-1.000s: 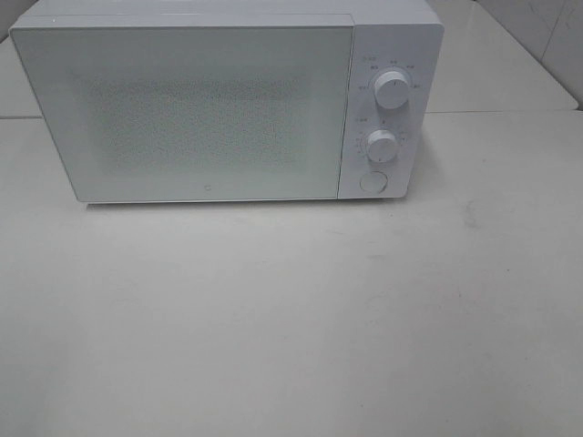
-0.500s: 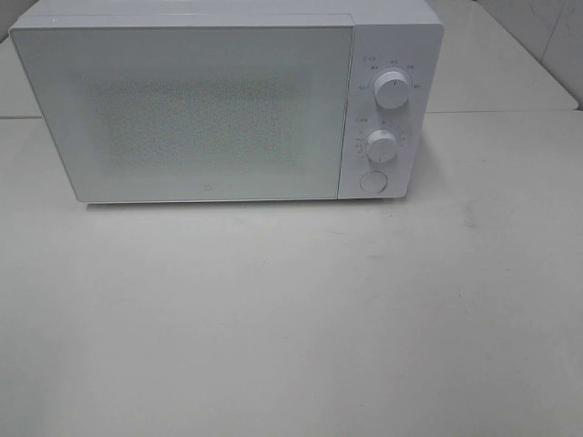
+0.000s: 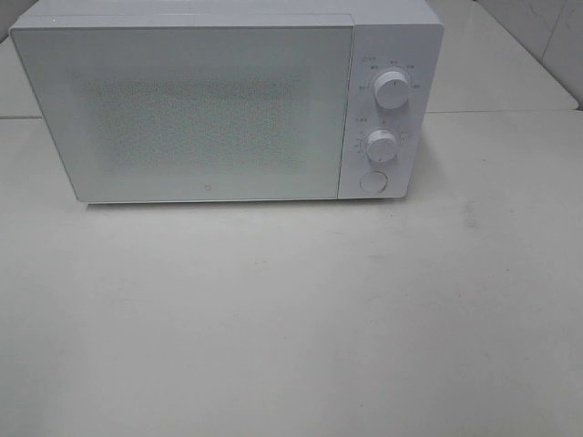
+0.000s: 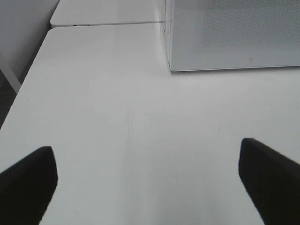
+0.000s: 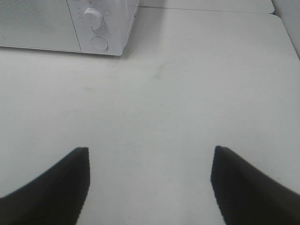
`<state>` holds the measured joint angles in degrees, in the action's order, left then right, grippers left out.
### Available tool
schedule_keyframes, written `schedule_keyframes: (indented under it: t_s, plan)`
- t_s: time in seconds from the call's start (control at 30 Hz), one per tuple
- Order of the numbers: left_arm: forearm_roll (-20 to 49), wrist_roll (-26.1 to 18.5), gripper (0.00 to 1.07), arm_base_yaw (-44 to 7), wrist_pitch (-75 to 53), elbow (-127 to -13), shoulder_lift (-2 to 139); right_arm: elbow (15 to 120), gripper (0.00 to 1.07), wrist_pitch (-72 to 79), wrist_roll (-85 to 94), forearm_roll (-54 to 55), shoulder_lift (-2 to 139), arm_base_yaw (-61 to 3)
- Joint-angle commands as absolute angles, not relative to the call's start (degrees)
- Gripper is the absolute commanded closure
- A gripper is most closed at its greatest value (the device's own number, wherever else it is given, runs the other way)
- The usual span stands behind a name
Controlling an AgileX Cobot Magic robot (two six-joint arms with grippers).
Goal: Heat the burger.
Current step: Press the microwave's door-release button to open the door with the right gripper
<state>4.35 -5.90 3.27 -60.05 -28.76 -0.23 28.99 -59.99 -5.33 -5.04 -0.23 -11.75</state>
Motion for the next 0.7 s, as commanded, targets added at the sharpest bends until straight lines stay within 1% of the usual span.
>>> schedule_keyframes:
  t_s: [0.03,0.27,0.7]
  plan:
    - [4.64,-5.67,0.03,3.38,-59.53,-28.59,-1.49,29.05,0.37,-59.24,-4.81,-5.27,-1.78,-11.29]
    - [4.64,-5.67,0.03,3.38,-59.53,-28.59,-1.49,31.86,0.37,-55.18,-4.81,-5.27,1.55,-11.29]
    - [4.64,-5.67,0.03,3.38,-59.53,-28.59,-1.49,31.05,0.37,-37.87,-4.81,-5.27,14.21,-11.29]
